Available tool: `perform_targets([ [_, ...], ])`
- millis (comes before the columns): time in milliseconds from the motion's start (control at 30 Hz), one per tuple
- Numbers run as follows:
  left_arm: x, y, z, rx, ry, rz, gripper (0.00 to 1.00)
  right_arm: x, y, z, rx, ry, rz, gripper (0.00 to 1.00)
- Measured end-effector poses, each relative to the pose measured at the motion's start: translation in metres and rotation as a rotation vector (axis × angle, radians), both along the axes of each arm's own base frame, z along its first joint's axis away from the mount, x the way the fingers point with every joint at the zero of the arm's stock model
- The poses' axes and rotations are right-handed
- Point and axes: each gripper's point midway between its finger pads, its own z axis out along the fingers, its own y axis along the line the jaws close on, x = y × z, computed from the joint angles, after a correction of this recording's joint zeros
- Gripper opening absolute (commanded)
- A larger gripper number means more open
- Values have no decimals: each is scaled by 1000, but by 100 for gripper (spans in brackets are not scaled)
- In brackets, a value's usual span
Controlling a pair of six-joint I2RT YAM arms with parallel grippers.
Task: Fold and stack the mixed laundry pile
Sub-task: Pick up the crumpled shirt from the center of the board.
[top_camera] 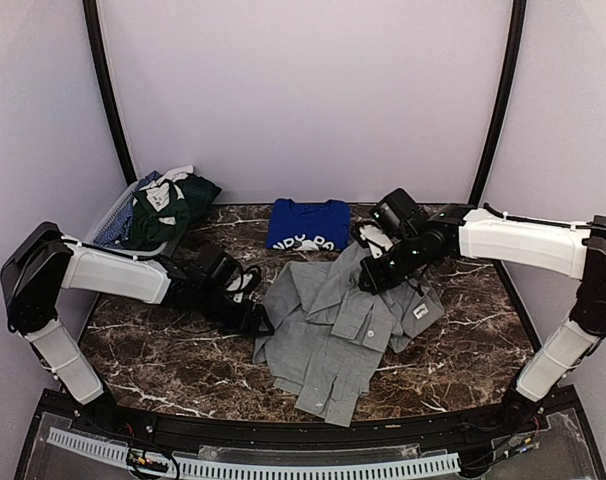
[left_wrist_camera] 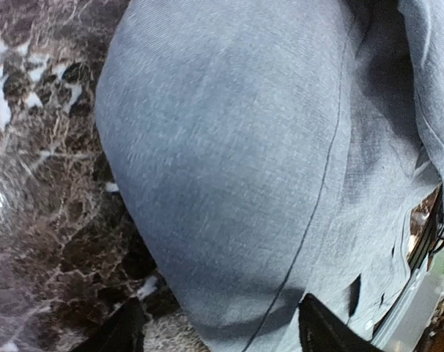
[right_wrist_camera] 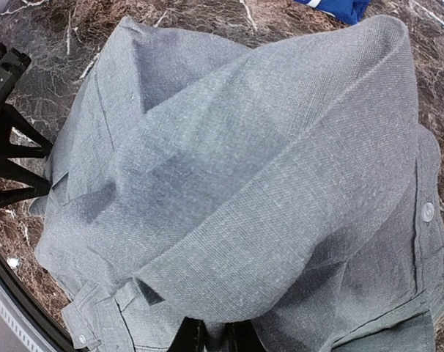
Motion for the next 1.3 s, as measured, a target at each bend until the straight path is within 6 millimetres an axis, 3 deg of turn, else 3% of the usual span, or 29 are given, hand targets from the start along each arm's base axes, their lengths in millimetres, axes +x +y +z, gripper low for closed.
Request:
perform_targets([
  [100,-6,-1,-8,-4,17,-2,29,0,-5,-3,-9,13,-8,10],
  [167,-5,1,-10,4,17,10,5,0,-9,-7,-16,22,-15,12],
  [333,3,11,-4,49,-34,39,0,-9,-26,-22,-44,61,-42,24],
  [400,6,15,8,60,-66,50,0,-10,-32,-24,-46,70,-58,43],
  [467,12,15,26,53,-112,55,0,-11,-38,-23,-47,74,-64,53],
  [533,18,14,48,32,-162,61,11,-12,-40,-20,-33,80,-70,59],
  [600,22,12,63,17,-198,57,51,-18,-40,-15,-9,79,-49,65],
  [667,25,10,72,4,-211,57,66,-28,-38,-10,16,85,-27,70],
  [733,23,9,71,-4,-197,51,72,-40,-33,-6,35,86,9,73],
  [833,14,10,61,-9,-157,43,75,-63,-25,-12,32,112,69,77],
  [967,3,12,42,10,-99,31,75,-83,-28,-39,-41,179,86,77],
  [1133,-10,11,21,44,-48,15,75,-91,-43,-69,-134,254,-2,79],
  [1300,-13,8,16,40,-37,19,75,-110,-64,-89,-128,314,-117,79],
])
